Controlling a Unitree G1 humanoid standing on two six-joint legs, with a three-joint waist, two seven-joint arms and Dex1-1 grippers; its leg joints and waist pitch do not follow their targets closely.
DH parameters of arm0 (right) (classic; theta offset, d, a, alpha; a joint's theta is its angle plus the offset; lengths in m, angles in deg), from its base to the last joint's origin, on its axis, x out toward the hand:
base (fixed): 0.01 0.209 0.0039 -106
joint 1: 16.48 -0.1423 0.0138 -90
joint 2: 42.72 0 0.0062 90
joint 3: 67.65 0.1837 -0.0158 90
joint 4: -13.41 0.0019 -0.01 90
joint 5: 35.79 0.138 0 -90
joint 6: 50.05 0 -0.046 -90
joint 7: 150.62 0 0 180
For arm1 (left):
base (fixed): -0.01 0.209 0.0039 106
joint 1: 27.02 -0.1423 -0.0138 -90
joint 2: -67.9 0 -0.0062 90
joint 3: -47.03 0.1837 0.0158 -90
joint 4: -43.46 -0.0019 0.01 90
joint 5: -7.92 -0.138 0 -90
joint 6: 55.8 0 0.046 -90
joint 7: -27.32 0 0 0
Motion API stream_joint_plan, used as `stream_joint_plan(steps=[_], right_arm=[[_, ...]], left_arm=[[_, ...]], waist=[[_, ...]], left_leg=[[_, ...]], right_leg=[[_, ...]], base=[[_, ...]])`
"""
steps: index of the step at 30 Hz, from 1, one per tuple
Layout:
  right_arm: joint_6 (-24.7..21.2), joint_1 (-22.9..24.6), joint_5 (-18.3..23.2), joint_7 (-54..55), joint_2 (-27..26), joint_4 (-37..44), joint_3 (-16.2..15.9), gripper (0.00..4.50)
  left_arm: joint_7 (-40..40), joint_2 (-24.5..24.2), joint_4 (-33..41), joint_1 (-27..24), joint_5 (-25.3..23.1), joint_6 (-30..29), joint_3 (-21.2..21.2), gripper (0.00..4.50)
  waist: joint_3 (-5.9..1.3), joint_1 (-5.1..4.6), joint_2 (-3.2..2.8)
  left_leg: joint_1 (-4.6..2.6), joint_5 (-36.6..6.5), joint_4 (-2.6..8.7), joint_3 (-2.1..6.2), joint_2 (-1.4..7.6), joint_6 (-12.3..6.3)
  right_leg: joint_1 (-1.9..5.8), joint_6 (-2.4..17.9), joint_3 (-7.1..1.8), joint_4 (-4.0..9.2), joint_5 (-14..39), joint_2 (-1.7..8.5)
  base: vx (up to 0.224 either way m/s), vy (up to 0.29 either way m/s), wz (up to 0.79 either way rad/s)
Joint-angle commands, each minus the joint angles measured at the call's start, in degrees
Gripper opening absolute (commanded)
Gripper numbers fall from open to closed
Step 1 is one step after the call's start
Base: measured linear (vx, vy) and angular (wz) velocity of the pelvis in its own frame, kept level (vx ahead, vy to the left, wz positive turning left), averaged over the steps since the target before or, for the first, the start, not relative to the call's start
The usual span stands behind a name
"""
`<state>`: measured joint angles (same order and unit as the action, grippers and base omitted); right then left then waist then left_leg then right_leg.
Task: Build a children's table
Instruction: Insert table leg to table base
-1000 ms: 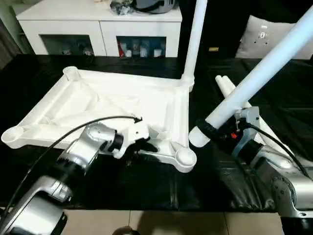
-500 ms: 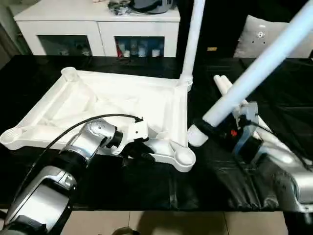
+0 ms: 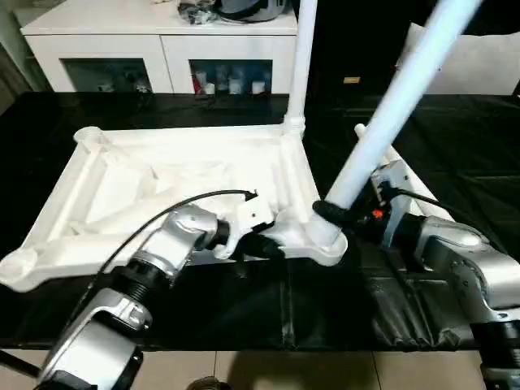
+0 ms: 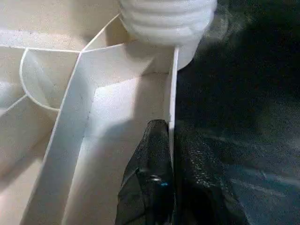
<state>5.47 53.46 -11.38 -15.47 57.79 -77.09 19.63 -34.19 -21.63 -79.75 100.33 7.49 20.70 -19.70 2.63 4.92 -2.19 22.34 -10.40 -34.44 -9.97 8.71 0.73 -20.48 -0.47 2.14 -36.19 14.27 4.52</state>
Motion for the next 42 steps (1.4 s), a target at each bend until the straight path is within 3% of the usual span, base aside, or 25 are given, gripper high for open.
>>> stream_joint_plan(steps=[1, 2, 7, 12, 21, 30, 33, 35, 36, 41, 42], right_arm=[[-0.76, -1.35, -1.04, -1.08, 1.3, -0.89, -0.74, 1.86], [-1.2, -1.52, -1.19, -1.51, 1.73, -1.11, -1.14, 1.86], [-2.07, -2.13, -1.38, -4.43, 3.91, -1.45, -2.71, 1.86], [-2.47, -2.58, -1.42, -4.61, 4.19, -2.29, -2.34, 1.86], [-1.68, -3.59, -3.24, -5.86, 5.26, -5.02, -4.24, 1.86], [-0.71, -4.36, -3.79, -7.66, 3.95, -7.05, -5.79, 1.86], [-0.2, -4.35, -2.83, -7.39, 2.73, -8.87, -4.66, 1.86], [0.53, -3.95, -1.5, -6.3, 1.12, -11.04, -2.46, 1.86], [0.82, -3.6, -0.97, -5.5, 0.39, -12.16, -1.23, 1.86], [0.86, -0.35, 2.18, -4.85, -1.53, -12.54, 2.84, 1.86], [1.38, 2.47, 3.48, -4.74, -2.37, -11.75, 4.46, 1.86]], left_arm=[[2.25, -0.84, 0.61, -2.73, -0.92, -0.04, -1.08, 0.0], [2.38, -1.28, 1.26, -3.14, -1.64, 1.48, -0.6, 0.0], [3.86, -4.19, 1.09, -2.95, -6.8, 4.72, 2.74, 0.0], [2.66, -4.51, 1.98, -2.81, -5.6, 5.32, 1.84, 0.0], [-4.62, -5.91, 3.4, -2.86, -3.45, 7.23, 2.74, 0.0], [-5.08, -5.58, 1.26, -1.06, -3.67, 8.87, 2.39, 0.0], [-4.59, -5.4, 1.0, -0.88, -3.81, 8.97, 2.34, 0.0], [-4.42, -5.26, 0.78, -0.81, -3.63, 8.99, 2.11, 0.0], [-4.27, -5.2, 0.65, -0.86, -3.56, 9.04, 1.98, 0.0], [-3.57, -4.94, 0.46, -1.11, -3.03, 8.97, 1.26, 0.0], [-3.39, -4.82, 0.44, -1.31, -2.6, 8.81, 0.84, 0.0]], waist=[[-3.33, 0.38, 1.16], [-3.26, 0.24, 1.59], [-3.32, 0.28, 1.2], [-3.32, 0.17, 1.2], [-3.68, 0.47, 1.15], [-3.6, 0.41, 1.29], [-3.56, 0.42, 1.32], [-3.6, 0.38, 1.36], [-3.61, 0.41, 1.06], [-3.69, 0.5, 1.26], [-3.75, 0.79, 0.71]], left_leg=[[-1.19, -6.62, 4.01, 1.6, 4.56, -3.56], [-1.14, -6.76, 4.08, 1.55, 4.58, -3.58], [-1.13, -6.46, 4.02, 1.59, 4.53, -3.65], [-1.27, -7.38, 4.09, 1.49, 4.56, -2.43], [-1.17, -4.03, 3.69, 1.35, 4.51, -4.14], [-1.14, -5.08, 3.72, 1.3, 4.53, -3.89], [-1.2, -6.03, 3.81, 1.29, 4.57, -3.48], [-1.18, -6.25, 3.85, 1.31, 4.6, -3.24], [-1.27, -6.23, 3.86, 1.35, 4.61, -3.11], [-1.25, -5.57, 3.83, 1.32, 4.63, -3.44], [-1.35, -6.14, 3.75, 1.29, 4.68, -3.49]], right_leg=[[1.84, 16.03, -2.13, 4.16, -0.5, 4.95], [1.84, 15.71, -2.17, 4.31, -0.13, 4.85], [1.7, 14.9, -2.21, 4.16, -0.68, 4.77], [1.62, 15.67, -2.22, 4.16, -0.23, 4.78], [1.55, 16.8, -2.1, 3.37, -6.61, 4.67], [1.53, 16.92, -2.09, 3.5, -5.39, 4.71], [1.5, 17.06, -2.1, 3.63, -3.84, 4.85], [1.52, 17.1, -2.1, 3.61, -3.7, 4.83], [1.43, 17.22, -2.09, 3.59, -3.91, 4.82], [1.52, 17.36, -2.06, 3.42, -5.9, 4.75], [1.45, 17.22, -2.16, 3.56, -6.17, 4.95]], base=[[0.0, 0.0, 0.0], [0.0, 0.0, 0.0], [0.0, 0.0, 0.0], [0.0, 0.0, 0.0], [0.0, 0.0, 0.0], [0.0, 0.0, 0.0], [0.0, 0.0, 0.0], [0.0, 0.0, 0.0], [0.0, 0.0, 0.0], [0.0, 0.0, 0.0], [0.0, 0.0, 0.0]])
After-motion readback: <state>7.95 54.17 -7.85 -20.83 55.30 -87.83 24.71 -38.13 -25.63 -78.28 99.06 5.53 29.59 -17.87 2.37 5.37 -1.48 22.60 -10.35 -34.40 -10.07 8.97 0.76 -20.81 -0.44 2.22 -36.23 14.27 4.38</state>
